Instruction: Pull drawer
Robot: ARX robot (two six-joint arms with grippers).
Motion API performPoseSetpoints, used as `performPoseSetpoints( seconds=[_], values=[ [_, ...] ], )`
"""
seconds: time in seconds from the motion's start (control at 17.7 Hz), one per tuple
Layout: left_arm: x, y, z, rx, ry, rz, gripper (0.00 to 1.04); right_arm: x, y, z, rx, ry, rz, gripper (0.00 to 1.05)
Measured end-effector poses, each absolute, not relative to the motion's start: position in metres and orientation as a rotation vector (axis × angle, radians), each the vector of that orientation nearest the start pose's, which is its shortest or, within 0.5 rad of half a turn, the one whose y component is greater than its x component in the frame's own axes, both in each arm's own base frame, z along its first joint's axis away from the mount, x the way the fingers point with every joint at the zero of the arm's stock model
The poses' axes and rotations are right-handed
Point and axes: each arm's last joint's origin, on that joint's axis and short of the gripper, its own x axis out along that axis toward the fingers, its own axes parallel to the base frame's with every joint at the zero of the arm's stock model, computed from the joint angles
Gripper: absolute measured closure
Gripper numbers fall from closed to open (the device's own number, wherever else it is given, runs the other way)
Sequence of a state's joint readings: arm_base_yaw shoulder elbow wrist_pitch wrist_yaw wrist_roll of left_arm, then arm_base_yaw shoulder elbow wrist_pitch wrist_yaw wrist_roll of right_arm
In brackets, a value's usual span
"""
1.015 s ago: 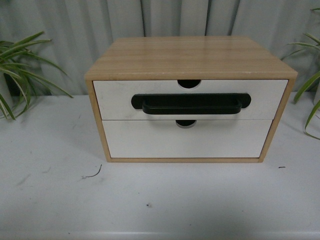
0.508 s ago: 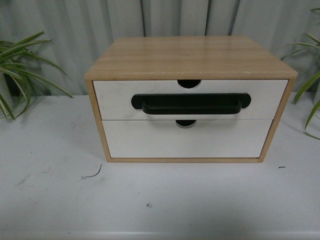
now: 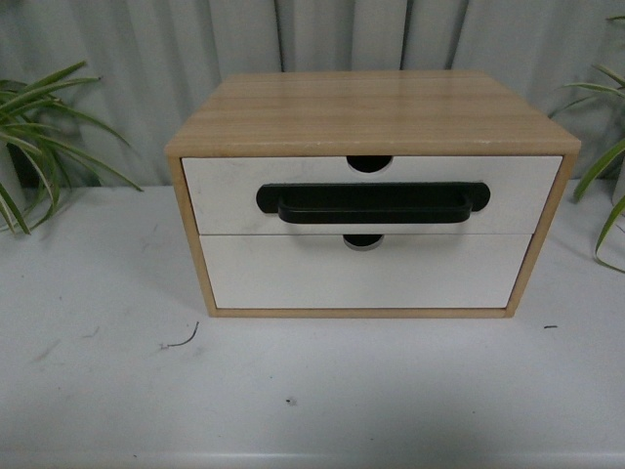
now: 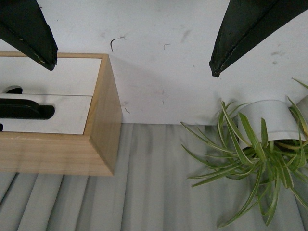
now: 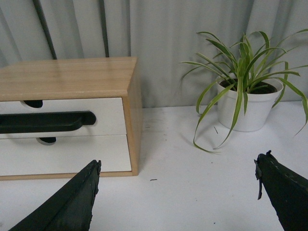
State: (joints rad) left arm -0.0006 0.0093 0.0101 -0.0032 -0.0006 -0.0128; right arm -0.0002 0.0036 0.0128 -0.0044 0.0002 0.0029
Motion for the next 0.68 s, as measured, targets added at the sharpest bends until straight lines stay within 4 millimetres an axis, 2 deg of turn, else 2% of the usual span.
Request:
performPoseSetpoints(
  seconds=[0.06,0.17,0.28,0.39,0.51,0.68],
  values=[
    [0.098,0.000,0.166,-0.013,0.002,0.000,0.07,0.097,0.000,0.167,0.002,-0.005,0.000,0.06],
    [0.100,-0.006,0.169,-0.081,0.248,0.179,0.07,0.098,0.000,0.165,0.010,0.039,-0.022,0.06],
    [0.108,-0.004,0.186,-0.154,0.176,0.329,0.07,0.115,0.003,0.175,0.005,0.044,-0.033,0.06],
    [0.127,0.000,0.201,-0.179,0.118,0.308,0.07,0.139,0.005,0.198,0.007,-0.020,-0.015,0.06],
    [0.156,0.001,0.205,-0.153,0.135,0.253,0.07,0.180,0.010,0.225,0.016,-0.047,0.026,0.06],
    [0.215,-0.005,0.234,-0.118,0.086,0.173,0.07,0.253,0.028,0.245,0.052,0.059,0.100,0.06]
  ],
)
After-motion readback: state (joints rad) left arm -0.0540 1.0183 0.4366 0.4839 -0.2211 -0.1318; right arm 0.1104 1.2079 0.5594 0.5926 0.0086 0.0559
